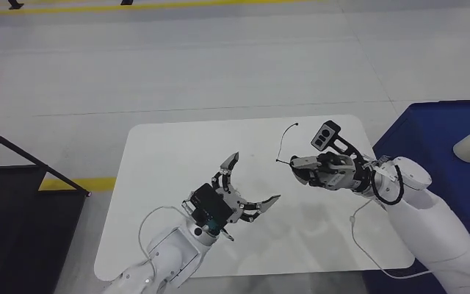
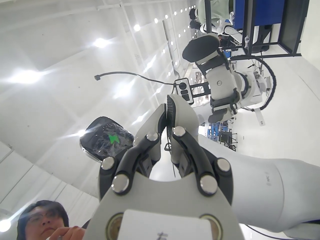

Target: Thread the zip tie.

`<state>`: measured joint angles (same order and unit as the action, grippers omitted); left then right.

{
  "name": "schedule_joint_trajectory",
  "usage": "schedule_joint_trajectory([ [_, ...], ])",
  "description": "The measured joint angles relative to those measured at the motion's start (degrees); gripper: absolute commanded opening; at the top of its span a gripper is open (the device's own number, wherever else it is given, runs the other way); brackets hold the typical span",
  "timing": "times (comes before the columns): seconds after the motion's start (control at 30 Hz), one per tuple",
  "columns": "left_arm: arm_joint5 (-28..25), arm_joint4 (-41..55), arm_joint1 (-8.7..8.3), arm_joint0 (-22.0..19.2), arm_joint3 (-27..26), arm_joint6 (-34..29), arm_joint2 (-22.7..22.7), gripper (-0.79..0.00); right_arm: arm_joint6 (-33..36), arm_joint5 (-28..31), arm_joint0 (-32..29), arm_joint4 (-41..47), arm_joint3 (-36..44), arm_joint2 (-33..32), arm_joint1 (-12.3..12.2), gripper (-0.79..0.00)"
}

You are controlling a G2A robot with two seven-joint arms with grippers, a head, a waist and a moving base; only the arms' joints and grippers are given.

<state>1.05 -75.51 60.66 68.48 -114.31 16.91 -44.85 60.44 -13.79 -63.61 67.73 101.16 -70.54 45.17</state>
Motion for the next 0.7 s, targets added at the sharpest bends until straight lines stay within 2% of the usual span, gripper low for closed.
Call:
schedule_joint_trajectory([
  [0.07, 1.5, 1.5, 0.85, -0.9, 1.0, 1.5, 0.7, -0.339, -0.2, 0.0, 0.0, -0.7, 0.4, 0.5, 0.2, -0.785],
  [0.13, 3.0, 2.4, 1.64, -1.8, 1.9, 2.4, 1.2, -0.425, -0.3, 0.0, 0.1, -1.5, 0.6, 1.0, 0.4, -0.785],
  [0.33, 3.7, 1.9, 2.98, -2.9, 3.4, 2.9, 1.6, -0.462, -0.4, -0.2, 0.3, -1.4, 0.5, 1.3, 0.6, -0.785],
  [0.5, 2.6, 1.6, 3.46, -1.9, 3.8, 3.0, 1.3, -0.471, -0.4, -0.2, 0.3, -1.4, 0.5, 1.3, 0.6, -0.785],
  [0.7, 1.1, 2.0, 3.94, -0.5, 3.8, 3.6, 0.3, -0.517, -0.4, -0.2, 0.3, -1.4, 0.5, 1.3, 0.6, -0.785],
])
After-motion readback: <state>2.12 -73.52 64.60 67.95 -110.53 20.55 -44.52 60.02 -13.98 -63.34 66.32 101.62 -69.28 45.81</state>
